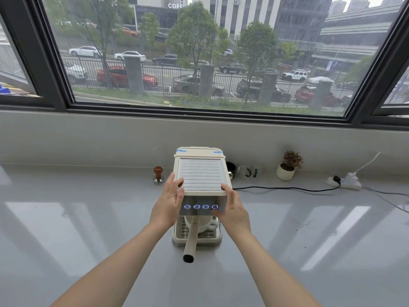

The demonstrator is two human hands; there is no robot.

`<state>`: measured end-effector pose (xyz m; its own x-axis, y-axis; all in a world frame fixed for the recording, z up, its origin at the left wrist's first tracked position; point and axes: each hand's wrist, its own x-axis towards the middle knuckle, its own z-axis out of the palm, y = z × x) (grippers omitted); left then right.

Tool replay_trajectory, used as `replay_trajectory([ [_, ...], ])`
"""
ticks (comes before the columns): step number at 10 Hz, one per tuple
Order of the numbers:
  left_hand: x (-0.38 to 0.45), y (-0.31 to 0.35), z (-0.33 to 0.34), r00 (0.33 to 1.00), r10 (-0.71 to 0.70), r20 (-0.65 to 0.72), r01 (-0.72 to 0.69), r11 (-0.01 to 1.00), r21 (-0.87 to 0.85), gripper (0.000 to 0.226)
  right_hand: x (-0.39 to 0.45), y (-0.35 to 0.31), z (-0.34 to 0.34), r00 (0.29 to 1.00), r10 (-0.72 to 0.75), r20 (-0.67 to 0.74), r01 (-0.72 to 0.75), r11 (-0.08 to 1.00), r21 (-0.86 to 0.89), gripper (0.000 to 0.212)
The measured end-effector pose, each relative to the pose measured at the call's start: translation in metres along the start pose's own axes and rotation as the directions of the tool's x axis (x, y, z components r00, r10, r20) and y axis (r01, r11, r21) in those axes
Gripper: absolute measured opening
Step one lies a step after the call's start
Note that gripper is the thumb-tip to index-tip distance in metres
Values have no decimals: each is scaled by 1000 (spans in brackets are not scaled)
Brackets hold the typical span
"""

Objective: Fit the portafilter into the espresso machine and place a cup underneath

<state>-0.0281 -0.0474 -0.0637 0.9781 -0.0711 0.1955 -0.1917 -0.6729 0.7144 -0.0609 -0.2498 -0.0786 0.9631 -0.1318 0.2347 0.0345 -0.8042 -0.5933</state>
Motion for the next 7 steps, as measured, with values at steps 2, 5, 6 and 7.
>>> replay_trajectory([
  [2,0,0,0,1000,3,-4,-3,1000,-6,42,0,-5,-2,1000,21,2,-21,1000,-16,75],
  [5,-1,1,-1,1000,15,-7,-16,1000,-19,42,-1,-10,-5,999,39,0,-39,999,-17,72],
  [6,0,-1,-1,1000,13,-11,-13,999,-47,41,1,-12,-5,999,47,20,-46,998,-49,68],
  [7,0,1,-2,1000,25,-16,-26,999,-38,40,7,-24,-14,1000,7,-18,-9,996,-86,60],
])
